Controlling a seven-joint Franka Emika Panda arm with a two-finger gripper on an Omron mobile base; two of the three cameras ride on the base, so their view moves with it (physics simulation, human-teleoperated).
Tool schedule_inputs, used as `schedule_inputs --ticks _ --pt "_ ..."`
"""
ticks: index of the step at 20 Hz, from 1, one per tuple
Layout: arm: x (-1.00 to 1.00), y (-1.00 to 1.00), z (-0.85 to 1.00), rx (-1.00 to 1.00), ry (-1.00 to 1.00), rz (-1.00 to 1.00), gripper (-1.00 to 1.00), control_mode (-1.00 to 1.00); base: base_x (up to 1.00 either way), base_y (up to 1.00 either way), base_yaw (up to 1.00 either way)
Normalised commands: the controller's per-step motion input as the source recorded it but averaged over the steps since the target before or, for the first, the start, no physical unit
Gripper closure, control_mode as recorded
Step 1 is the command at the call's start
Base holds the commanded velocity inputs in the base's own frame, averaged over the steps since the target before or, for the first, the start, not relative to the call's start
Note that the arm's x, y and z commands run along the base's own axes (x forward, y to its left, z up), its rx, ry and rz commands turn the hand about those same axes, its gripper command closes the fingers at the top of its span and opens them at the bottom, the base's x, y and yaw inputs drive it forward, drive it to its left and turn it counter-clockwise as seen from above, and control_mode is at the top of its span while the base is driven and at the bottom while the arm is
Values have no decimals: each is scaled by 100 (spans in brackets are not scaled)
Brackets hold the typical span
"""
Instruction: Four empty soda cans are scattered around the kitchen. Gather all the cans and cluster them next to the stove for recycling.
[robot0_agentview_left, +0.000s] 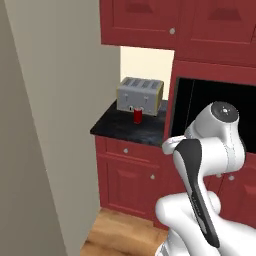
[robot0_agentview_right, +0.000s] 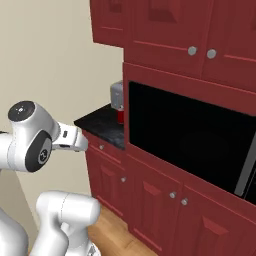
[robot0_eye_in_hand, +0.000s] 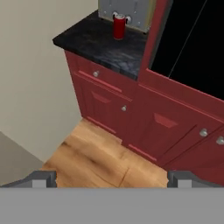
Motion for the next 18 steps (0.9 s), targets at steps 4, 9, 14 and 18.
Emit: schedule_inputs --ticks 4,9,14,18 --pt "0 0 0 0 0 0 -100 100 17 35 -39" --pt "0 0 0 0 0 0 -100 100 10 53 -31" --pt "0 0 0 0 0 0 -100 100 19 64 -26" --pt "0 0 0 0 0 0 -100 100 23 60 -27"
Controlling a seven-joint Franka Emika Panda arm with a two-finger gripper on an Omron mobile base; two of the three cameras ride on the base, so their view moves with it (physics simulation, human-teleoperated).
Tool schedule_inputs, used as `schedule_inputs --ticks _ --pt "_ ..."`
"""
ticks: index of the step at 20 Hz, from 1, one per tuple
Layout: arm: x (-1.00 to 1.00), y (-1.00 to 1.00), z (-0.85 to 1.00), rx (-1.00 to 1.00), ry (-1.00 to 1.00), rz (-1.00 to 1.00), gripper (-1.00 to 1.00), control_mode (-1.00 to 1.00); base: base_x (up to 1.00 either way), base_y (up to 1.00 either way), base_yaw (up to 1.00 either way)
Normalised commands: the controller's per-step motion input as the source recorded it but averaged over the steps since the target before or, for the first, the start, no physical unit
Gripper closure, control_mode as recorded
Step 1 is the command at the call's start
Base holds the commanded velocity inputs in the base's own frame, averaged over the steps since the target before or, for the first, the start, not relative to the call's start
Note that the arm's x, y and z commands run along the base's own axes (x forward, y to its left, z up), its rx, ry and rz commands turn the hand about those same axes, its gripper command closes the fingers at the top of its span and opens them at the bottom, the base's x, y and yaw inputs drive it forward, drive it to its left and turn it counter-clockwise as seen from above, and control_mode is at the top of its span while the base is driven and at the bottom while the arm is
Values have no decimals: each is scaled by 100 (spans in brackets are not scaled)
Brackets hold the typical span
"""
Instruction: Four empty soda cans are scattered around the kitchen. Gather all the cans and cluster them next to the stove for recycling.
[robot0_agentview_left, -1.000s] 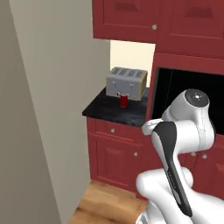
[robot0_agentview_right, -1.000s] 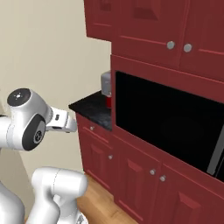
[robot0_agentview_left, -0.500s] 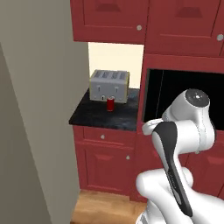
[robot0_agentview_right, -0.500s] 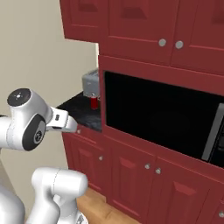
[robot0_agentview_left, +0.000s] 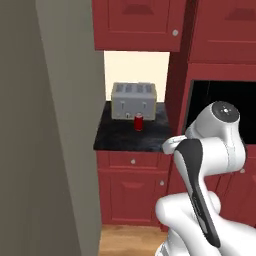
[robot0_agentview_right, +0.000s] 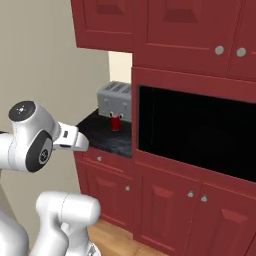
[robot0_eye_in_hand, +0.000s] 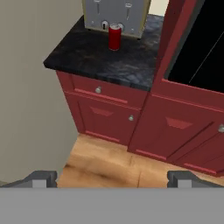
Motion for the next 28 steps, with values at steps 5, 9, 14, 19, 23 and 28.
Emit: schedule_inputs --ticks 5,9,14,19,23,28 --pt "0 0 0 0 0 0 -100 100 32 53 -29" --pt "0 0 0 0 0 0 -100 100 44 44 -33" --pt "0 0 0 0 0 0 -100 100 48 46 -30" --pt "0 0 0 0 0 0 -100 100 38 42 -22" --pt "0 0 0 0 0 0 -100 100 31 15 -13" --pt "0 0 0 0 0 0 -100 100 22 1 -3"
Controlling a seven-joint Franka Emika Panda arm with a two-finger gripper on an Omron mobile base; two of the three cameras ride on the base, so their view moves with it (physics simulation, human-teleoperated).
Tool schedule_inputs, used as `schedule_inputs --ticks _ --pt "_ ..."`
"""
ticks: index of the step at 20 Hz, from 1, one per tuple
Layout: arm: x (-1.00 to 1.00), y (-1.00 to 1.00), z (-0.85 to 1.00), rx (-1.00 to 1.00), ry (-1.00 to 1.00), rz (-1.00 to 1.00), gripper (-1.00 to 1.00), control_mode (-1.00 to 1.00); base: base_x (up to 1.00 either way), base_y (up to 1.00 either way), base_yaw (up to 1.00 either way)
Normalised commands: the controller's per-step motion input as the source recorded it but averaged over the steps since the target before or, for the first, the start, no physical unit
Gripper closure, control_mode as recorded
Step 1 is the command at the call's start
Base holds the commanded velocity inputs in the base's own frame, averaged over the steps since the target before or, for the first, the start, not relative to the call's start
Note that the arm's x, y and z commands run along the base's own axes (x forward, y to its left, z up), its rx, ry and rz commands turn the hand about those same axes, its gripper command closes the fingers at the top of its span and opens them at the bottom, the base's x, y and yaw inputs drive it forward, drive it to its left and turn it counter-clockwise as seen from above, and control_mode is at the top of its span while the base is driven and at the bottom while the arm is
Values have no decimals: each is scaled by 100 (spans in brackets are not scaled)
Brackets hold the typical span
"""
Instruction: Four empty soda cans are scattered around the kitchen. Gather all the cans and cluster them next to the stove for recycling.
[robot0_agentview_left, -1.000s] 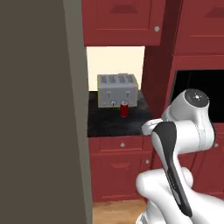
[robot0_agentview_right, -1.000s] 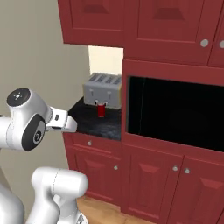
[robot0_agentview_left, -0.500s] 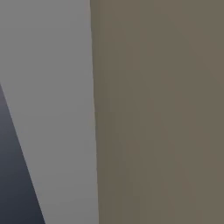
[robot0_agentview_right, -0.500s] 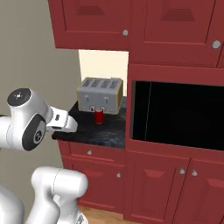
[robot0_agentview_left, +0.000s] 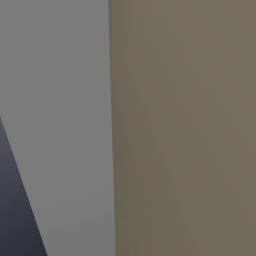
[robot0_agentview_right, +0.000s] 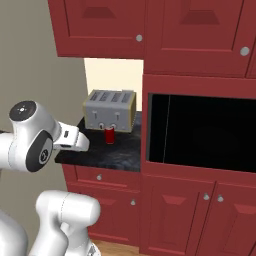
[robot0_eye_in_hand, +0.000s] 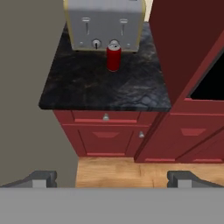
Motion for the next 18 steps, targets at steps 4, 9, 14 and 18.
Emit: schedule_inputs --ticks 4,9,14,18 --pt "0 0 -1 0 0 0 -100 -100 1 0 -1" --pt "10 0 -6 -2 0 0 -100 -100 0 0 0" --pt "8 0 -1 6 1 -1 -100 -100 0 0 0" --pt "27 -2 0 9 1 0 -100 -100 0 0 0"
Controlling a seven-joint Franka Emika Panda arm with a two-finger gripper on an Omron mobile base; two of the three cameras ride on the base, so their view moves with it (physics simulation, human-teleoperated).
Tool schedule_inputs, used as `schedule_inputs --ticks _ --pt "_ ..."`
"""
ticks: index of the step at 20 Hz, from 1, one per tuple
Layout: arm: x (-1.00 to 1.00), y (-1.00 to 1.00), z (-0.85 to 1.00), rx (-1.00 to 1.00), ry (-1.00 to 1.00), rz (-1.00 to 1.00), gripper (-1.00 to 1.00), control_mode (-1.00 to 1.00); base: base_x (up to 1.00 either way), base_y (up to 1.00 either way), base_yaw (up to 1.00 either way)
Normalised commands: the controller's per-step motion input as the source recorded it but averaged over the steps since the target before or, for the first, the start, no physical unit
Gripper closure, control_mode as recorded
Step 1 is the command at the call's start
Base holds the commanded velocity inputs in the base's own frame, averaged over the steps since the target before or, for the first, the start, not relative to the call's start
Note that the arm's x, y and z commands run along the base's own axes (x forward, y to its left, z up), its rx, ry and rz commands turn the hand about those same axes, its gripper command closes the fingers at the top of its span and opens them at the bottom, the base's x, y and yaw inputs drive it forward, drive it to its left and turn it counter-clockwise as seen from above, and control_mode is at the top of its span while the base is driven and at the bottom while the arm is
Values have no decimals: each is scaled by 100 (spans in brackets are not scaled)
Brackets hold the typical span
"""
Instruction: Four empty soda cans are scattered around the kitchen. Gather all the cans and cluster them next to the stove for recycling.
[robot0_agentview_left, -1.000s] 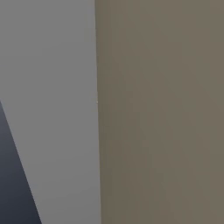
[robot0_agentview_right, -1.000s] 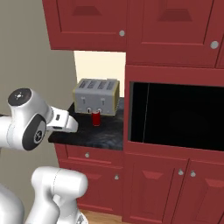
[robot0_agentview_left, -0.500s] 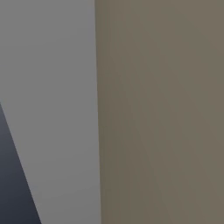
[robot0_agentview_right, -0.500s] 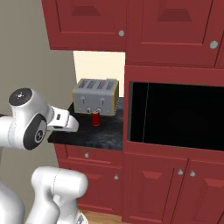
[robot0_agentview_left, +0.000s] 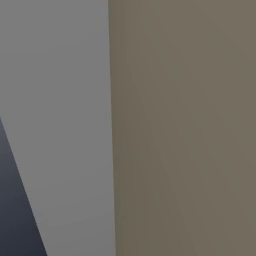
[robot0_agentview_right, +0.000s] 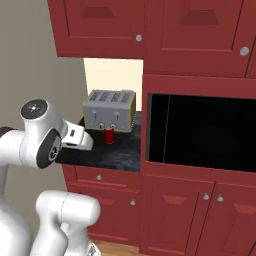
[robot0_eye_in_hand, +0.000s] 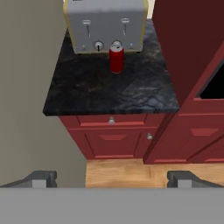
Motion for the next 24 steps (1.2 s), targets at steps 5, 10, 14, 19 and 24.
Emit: schedule_inputs --ticks 5,10,14,19,24 --pt "42 1 0 6 3 -1 -100 -100 0 0 0" --pt "47 5 0 1 7 -2 -100 -100 0 0 0" --pt "40 2 0 0 3 -4 -100 -100 0 0 0" --pt "40 1 -5 -2 2 -4 -100 -100 0 0 0" --pt "42 1 -6 -4 2 -4 -100 -100 0 0 0"
